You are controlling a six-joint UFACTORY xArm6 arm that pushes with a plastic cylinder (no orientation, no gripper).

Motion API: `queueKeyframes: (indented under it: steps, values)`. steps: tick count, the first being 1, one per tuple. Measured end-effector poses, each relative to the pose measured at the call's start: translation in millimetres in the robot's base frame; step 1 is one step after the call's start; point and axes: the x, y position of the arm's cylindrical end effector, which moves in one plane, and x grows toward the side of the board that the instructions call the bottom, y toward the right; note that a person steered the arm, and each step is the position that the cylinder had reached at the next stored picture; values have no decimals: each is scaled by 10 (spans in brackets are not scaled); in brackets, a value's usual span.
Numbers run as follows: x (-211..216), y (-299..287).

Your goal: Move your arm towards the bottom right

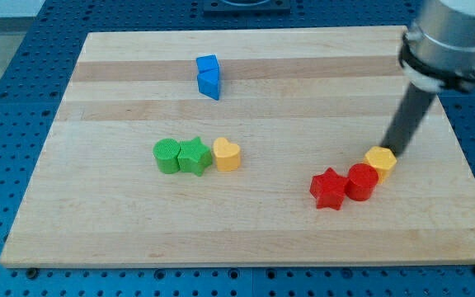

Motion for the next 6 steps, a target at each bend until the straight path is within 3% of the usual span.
queueKeyframes:
  steps: [1,2,3,4,5,6]
  values:
    - [-234,-212]
    - [-102,-92]
    - [233,501]
    - [868,549]
    - [1073,340]
    - [859,15]
